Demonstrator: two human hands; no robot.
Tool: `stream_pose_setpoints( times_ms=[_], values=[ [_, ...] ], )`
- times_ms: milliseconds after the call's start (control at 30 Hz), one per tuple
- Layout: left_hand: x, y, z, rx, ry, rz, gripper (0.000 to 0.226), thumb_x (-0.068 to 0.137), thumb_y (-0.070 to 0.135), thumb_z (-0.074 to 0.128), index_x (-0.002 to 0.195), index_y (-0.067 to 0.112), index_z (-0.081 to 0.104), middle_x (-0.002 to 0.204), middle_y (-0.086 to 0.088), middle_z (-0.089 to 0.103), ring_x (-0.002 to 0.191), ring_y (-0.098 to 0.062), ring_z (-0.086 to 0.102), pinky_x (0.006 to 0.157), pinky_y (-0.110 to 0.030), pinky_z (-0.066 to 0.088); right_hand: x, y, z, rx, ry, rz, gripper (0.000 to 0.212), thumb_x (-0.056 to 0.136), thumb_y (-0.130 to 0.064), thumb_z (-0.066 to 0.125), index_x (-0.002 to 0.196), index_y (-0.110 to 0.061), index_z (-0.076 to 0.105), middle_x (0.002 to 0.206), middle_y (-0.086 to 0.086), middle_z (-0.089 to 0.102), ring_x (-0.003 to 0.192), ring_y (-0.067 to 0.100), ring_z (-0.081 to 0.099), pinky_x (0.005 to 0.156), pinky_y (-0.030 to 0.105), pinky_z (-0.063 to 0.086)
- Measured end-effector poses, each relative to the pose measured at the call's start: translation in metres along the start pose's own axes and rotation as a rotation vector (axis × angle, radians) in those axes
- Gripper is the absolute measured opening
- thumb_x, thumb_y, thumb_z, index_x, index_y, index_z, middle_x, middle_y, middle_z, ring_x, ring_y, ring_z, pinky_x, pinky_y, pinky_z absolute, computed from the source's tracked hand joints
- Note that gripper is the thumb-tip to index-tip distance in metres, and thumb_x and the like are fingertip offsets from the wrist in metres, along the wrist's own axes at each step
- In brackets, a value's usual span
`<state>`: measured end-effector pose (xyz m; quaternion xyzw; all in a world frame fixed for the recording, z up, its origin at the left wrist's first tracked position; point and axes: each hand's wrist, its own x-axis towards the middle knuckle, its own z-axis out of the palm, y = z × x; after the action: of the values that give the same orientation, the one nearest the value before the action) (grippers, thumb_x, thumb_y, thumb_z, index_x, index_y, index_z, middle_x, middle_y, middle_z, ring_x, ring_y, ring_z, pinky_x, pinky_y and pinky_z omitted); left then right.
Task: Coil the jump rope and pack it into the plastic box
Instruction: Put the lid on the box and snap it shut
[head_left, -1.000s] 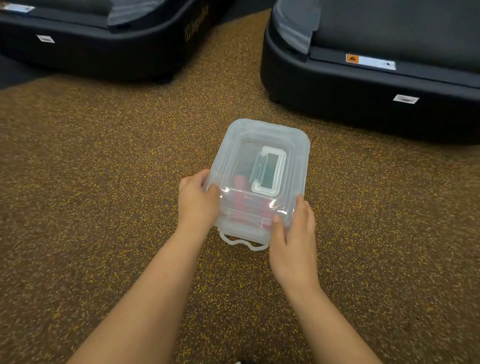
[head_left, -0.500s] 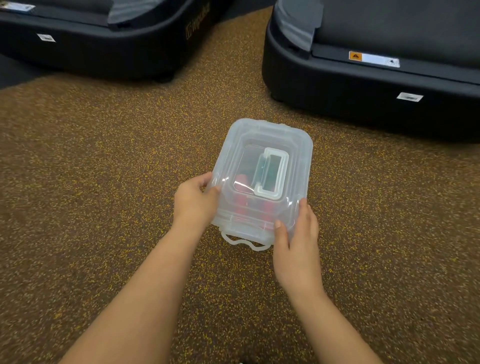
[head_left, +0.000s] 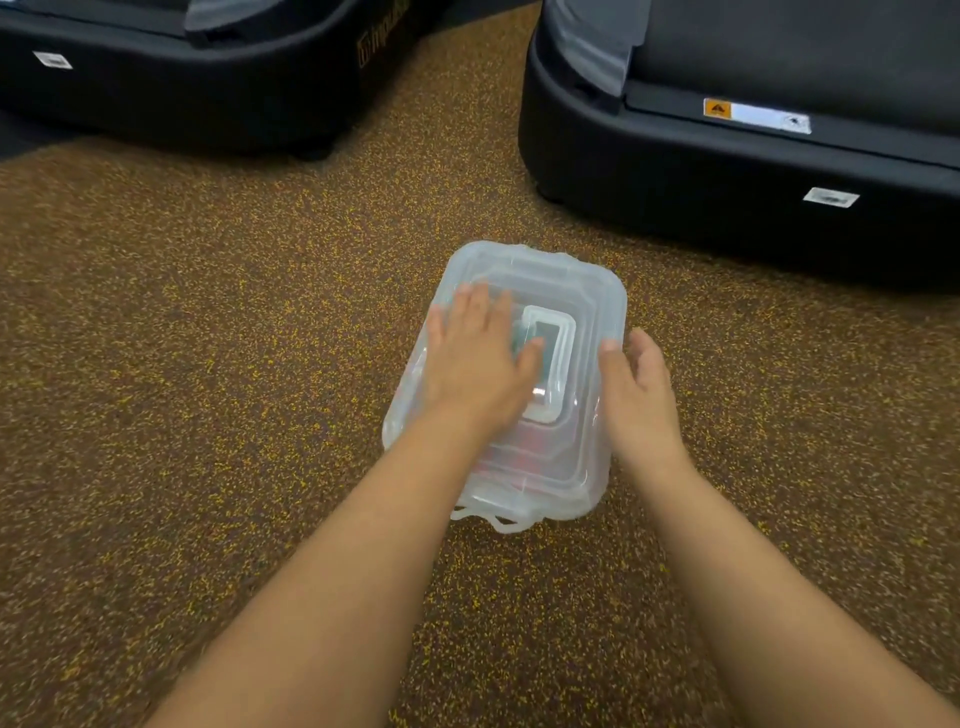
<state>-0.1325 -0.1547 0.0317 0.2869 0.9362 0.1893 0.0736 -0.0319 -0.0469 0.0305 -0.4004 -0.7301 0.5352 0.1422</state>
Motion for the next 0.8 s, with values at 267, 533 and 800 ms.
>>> stream_pose_setpoints(
  times_ms=[267,533,800],
  values=[
    [0.023,0.036,0.032,0.071,-0.037,0.028,0.111,0.07,0.086,0.032,0.153,0.021,-0.003,0.161,-0.007,-0.016,0.145,-0.027,-0.025,0.115,-0.052,-0.016,0.093,-0.031,0.002,0.069,-0.101,0.184,0.058,0.092,-0.058,0.032,0.121,-0.017,0.06,0.112,0.003,0.066,0.098,0.019,0.063,0.084,0.034,0.049],
    [0.023,0.035,0.031,0.136,-0.012,0.047,0.112,0.069,0.087,0.029,0.153,0.02,-0.003,0.161,-0.007,-0.015,0.145,-0.027,-0.024,0.114,-0.051,-0.02,0.133,-0.04,0.009,0.156,-0.223,0.329,0.054,0.089,-0.061,0.04,0.095,-0.015,0.068,0.101,0.012,0.073,0.092,0.028,0.07,0.092,0.046,0.052],
    [0.024,0.036,0.031,0.137,-0.014,0.048,0.111,0.07,0.086,0.029,0.153,0.02,-0.003,0.161,-0.008,-0.016,0.145,-0.027,-0.025,0.114,-0.052,-0.018,0.149,-0.031,0.009,0.229,-0.372,0.231,0.046,0.088,-0.047,0.057,0.119,-0.013,0.063,0.107,0.008,0.072,0.094,0.024,0.071,0.084,0.041,0.055]
  ],
)
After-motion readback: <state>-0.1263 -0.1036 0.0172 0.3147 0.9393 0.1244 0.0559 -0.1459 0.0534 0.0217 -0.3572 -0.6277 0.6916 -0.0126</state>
